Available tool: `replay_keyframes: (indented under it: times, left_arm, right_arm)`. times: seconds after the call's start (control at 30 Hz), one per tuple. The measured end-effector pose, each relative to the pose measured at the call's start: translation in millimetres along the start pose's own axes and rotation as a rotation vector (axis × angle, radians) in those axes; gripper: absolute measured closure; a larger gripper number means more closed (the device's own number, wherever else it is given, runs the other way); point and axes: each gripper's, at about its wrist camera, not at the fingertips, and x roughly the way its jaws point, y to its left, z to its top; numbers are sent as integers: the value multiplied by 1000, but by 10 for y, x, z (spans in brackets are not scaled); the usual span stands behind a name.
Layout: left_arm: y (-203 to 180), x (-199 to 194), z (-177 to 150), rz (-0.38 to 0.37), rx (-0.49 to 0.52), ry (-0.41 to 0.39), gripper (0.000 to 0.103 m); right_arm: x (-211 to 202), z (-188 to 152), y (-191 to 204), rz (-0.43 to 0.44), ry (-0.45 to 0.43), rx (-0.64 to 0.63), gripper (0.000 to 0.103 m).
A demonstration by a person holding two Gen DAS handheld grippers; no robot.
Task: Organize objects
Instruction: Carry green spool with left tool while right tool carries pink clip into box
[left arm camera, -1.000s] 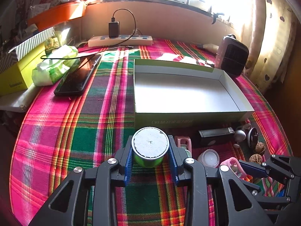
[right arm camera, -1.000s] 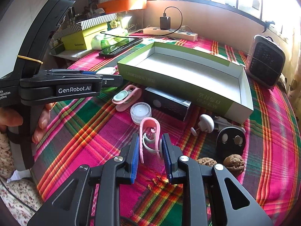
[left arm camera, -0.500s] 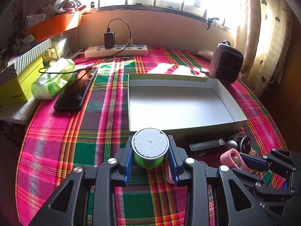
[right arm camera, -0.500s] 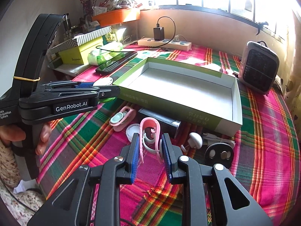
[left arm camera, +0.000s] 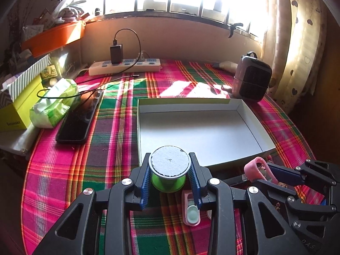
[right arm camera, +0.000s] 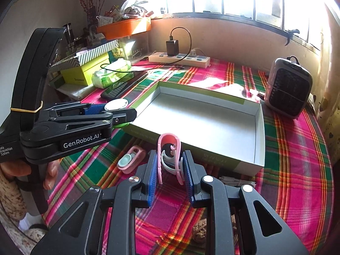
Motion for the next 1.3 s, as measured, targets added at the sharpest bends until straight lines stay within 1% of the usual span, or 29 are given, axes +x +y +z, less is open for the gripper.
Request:
replay_keyframes:
  times: [0.13,0.23,0.5,0.73,0.83,0.97,1.1,1.3]
  left_arm:
    - [7,53,83,-2,-2,0,72]
    - [15,98,146,0,2,0,72]
    - [30,299,289,-11,9,25,72]
    - [86,525,400,9,2,48,72]
    - [111,639,445,8,-6,65,72]
    - [146,786,497,14,-15,84,72]
    - [144,907,544,15,-1,101,72]
    - [130,1028,595,11,4,115,72]
  right_arm:
    - [36,123,-80,6,1,27,78]
    - [73,214,-130,-13,-3,32,78]
    - [251,425,-272,-19,12,68,78]
    - [525,578,-482,-17,51,127,78]
    - [644,643,-541,-47,64,132,78]
    - [818,689,-606,-59,91,148,78]
    - [968,734,-671,-63,113,163,78]
    - [1112,753,-706,-73,136,164,78]
